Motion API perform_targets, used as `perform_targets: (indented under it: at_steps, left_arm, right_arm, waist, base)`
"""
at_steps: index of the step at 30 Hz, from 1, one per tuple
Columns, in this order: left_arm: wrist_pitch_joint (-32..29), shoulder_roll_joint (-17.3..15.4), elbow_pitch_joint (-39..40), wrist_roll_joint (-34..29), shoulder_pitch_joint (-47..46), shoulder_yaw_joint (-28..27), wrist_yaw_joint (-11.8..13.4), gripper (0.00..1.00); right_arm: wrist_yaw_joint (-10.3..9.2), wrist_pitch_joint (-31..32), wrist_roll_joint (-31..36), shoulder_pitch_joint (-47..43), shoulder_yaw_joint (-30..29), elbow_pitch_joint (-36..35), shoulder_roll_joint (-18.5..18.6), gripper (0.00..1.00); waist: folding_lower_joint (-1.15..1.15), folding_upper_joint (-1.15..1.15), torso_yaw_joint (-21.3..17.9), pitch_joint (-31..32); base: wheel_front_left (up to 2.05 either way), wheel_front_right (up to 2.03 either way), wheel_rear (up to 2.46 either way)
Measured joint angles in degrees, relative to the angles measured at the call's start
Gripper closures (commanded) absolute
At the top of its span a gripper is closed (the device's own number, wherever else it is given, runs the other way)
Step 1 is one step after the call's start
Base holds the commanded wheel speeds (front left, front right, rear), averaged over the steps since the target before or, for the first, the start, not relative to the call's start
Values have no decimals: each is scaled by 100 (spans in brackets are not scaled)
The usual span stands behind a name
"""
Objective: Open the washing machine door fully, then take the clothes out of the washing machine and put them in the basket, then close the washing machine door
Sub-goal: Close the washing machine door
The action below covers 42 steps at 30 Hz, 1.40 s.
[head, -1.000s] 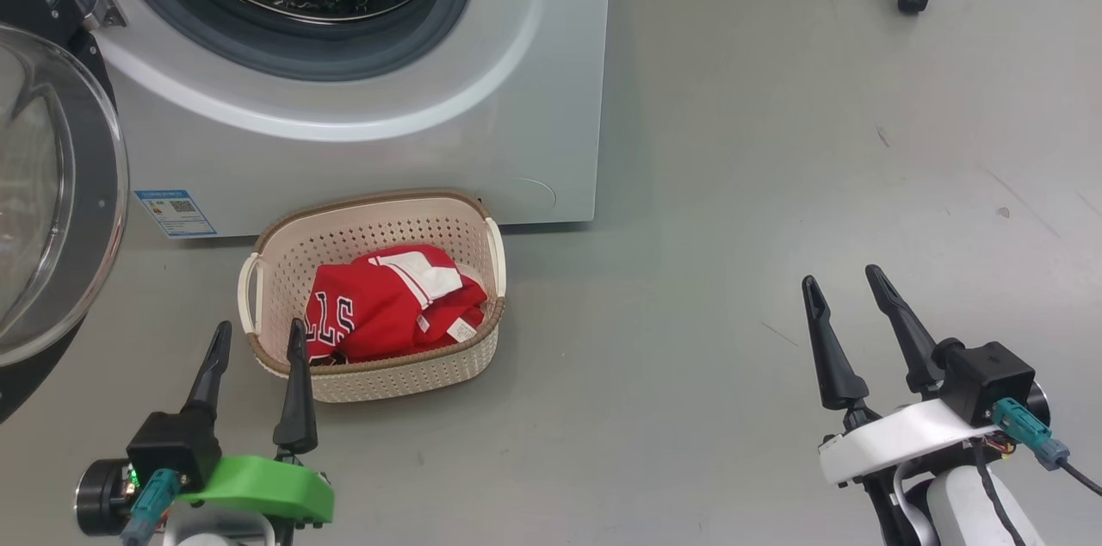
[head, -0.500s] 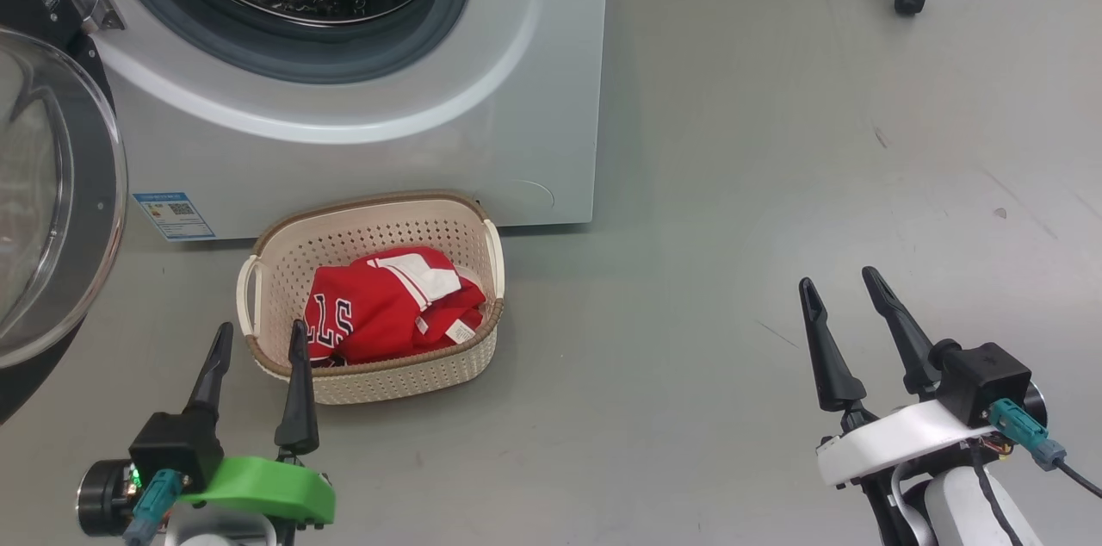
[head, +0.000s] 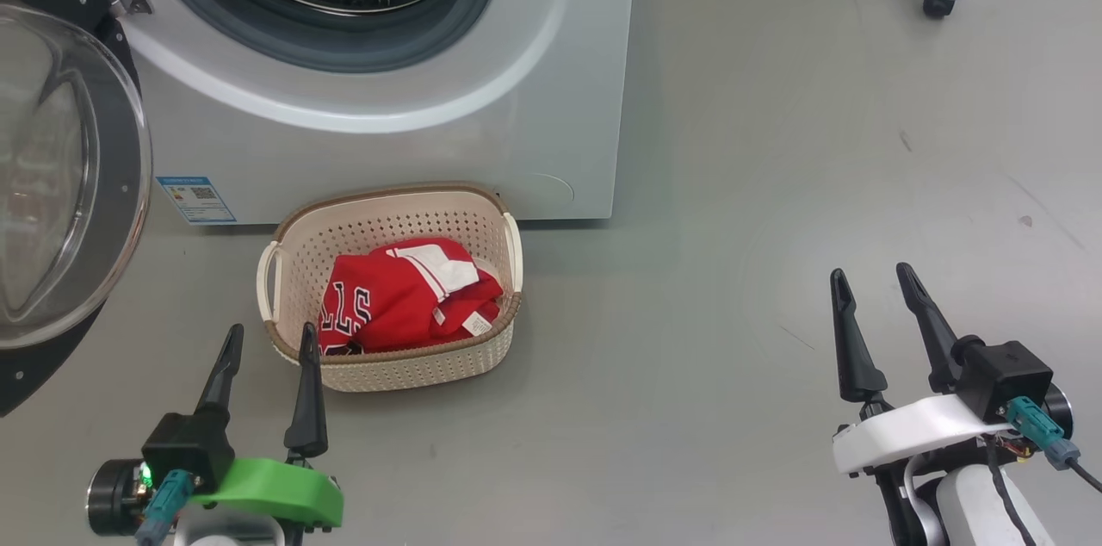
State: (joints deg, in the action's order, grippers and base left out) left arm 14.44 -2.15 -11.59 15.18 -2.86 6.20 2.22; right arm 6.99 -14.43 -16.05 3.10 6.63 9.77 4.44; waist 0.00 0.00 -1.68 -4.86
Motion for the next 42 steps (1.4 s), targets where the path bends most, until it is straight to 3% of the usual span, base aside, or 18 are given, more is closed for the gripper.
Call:
perform_targets:
  at_steps: [18,42]
  left_arm:
    - [0,0,-40,13,-3,166,52,0]
    - [0,0,-60,13,-2,105,185,0]
  right_arm:
    - [0,0,60,-1,105,-112,34,0]
    - [0,0,63,-2,352,-170,52,0]
  waist:
    - [0,0,697,-130]
    - [0,0,2369,-181]
  base:
    - [0,0,0]
    - [0,0,0]
